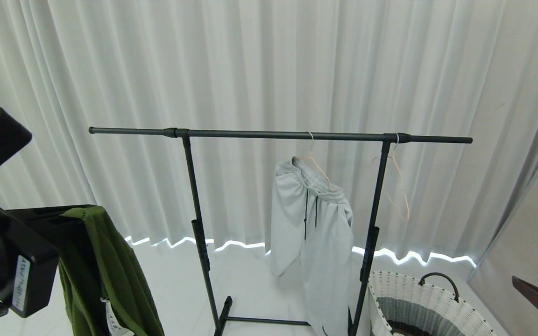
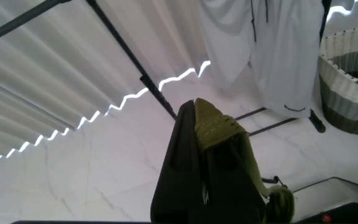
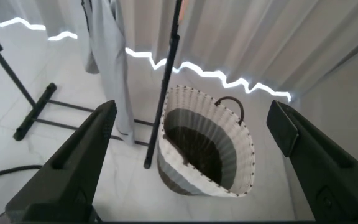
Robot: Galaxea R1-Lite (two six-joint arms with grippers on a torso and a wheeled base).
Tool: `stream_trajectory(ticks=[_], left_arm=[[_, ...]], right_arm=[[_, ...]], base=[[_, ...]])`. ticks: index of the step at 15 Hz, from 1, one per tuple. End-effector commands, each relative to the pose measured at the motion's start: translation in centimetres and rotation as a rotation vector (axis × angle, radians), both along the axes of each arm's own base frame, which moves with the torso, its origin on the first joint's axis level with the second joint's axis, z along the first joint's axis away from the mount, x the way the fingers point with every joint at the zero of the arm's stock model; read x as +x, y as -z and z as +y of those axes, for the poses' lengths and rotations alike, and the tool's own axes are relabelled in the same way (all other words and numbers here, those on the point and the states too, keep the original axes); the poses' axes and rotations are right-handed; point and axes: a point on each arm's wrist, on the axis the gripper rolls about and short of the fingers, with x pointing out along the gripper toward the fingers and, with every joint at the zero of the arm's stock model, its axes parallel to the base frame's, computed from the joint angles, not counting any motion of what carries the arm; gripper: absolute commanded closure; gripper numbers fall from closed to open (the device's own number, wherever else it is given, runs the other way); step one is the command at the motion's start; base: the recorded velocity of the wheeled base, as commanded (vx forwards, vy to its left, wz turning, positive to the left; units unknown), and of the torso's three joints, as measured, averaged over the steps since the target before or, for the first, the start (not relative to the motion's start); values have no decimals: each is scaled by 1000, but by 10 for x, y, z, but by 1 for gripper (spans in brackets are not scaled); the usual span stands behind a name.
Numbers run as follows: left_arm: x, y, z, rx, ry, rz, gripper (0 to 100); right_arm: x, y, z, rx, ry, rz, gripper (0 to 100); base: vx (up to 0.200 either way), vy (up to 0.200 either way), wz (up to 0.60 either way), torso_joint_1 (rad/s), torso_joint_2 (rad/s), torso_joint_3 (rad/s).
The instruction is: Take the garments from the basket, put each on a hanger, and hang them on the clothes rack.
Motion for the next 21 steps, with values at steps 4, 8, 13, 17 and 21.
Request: stream_trajectory(ticks=[4, 8, 13, 17, 21], left_arm=[[1, 0, 2, -3, -19, 0, 100], [3, 0, 3, -3, -36, 0, 100], [3, 4, 4, 8, -39, 11, 100], [3, 4, 4, 9, -39, 12, 100], [3, 5, 6, 9, -50, 14, 100]], right_arm=[[12, -9, 3, 49, -17, 17, 0], [36, -9, 8, 79, 6, 90, 0], [58, 1, 12, 92, 56, 185, 0], [75, 2, 15, 111, 78, 219, 0], [85, 9, 17, 108, 88, 268, 0]], base=[[200, 0, 0, 0, 1, 1], [200, 0, 0, 1, 4, 2], [200, 0, 0, 2, 2, 0], [200, 0, 0, 6, 4, 1], [200, 0, 0, 1, 1, 2]])
